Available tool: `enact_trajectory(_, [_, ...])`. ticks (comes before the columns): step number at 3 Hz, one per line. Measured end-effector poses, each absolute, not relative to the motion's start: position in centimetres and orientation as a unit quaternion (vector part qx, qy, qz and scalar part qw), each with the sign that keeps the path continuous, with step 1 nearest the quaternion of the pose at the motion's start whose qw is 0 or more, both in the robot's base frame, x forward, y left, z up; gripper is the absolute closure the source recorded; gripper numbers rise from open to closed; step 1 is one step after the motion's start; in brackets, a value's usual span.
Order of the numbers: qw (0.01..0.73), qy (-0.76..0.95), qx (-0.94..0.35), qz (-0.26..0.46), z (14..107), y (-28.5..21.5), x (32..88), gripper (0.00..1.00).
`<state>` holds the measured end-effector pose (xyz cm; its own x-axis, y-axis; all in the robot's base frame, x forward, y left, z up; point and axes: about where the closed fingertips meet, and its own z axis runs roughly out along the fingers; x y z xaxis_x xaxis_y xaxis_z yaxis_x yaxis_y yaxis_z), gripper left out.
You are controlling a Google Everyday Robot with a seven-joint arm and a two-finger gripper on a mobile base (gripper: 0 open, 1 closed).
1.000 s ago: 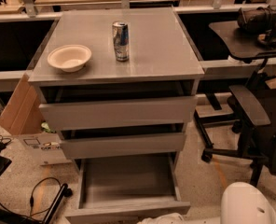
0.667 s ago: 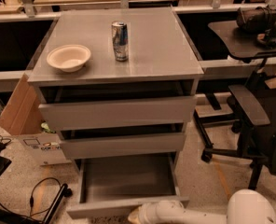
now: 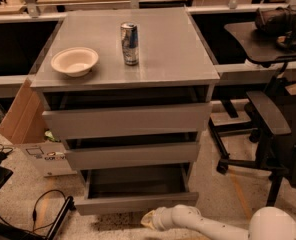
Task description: Close bottom drawer
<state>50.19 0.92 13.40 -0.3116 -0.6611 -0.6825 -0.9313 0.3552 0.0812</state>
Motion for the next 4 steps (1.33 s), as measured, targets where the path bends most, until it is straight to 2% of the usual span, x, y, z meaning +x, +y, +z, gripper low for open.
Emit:
enact_trajectory(1, [0.347, 0.764, -0.503, 0.208, 15.7, -2.3, 58.6, 1.0])
enact_trajectory(2, [0.347, 0.763, -0.502, 0.211, 15.3, -2.3, 59.5, 1.0])
enact_trajectory(3, [0.352, 0.744, -0.507, 0.256, 15.1, 1.5, 60.8, 1.0])
enact_trajectory(4, [0.359, 0.722, -0.525, 0.273, 16.1, 3.1, 62.3, 1.0])
